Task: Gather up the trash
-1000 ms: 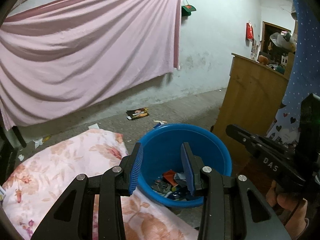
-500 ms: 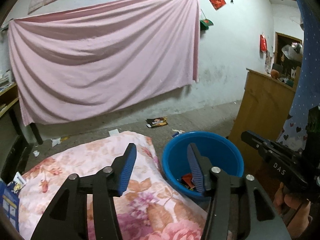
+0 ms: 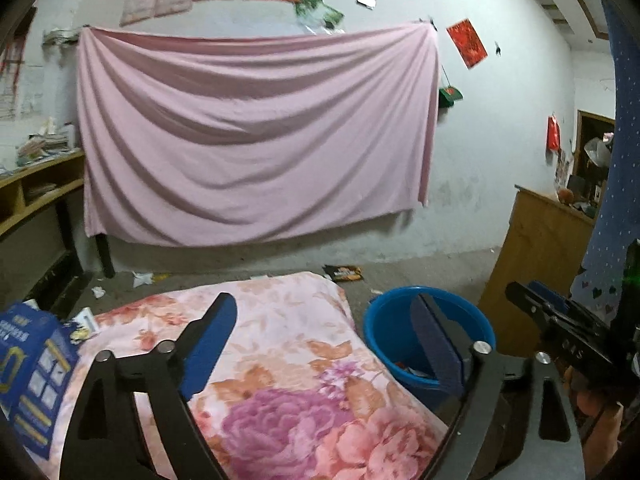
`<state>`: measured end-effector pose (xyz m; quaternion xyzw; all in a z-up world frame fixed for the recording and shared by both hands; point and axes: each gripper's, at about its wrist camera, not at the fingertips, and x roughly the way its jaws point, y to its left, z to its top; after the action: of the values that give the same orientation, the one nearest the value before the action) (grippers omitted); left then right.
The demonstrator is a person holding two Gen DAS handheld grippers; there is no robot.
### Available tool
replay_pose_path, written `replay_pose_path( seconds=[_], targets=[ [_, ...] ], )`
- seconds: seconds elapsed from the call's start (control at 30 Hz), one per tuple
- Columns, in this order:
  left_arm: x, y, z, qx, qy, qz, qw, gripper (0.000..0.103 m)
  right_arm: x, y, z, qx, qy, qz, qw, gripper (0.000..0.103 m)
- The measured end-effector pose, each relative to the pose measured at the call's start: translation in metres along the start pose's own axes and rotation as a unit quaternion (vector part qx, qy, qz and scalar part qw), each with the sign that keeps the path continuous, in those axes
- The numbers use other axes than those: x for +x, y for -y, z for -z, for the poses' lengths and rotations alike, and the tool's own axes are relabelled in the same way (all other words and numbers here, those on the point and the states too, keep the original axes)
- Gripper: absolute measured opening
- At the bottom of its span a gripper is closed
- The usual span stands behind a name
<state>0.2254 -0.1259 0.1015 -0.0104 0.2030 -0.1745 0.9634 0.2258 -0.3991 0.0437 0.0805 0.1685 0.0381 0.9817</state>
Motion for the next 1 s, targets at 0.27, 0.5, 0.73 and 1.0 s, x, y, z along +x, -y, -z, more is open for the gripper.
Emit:
replay_pose_path(
  seconds=[0.27, 0.5, 0.73, 1.0],
  targets=[
    [-0.057, -0.016, 0.023, -0.006, 0.047, -0.029, 0.9985, 0.1, -0.035, -0.024, 0.01, -0.011, 0.027, 0.003, 1.0, 0.084],
    [-0.1, -0.023, 0.044, -0.022, 0.064, -0.041, 0.9969, 0.101, -0.076, -0.041, 0.018, -0.009, 0.065, -0.006, 0.998, 0.102],
    [-0.141, -0.026, 0.064, -0.03, 0.076, -0.053, 0.9953, 0.101, -0.112, -0.061, 0.031, -0.022, 0.088, -0.012, 0.996, 0.103],
    [-0.176, -0.028, 0.088, -0.036, 0.085, -0.071, 0.9932, 0.101, -0.141, -0.082, 0.052, -0.025, 0.099, -0.01, 0.995, 0.103]
  ],
)
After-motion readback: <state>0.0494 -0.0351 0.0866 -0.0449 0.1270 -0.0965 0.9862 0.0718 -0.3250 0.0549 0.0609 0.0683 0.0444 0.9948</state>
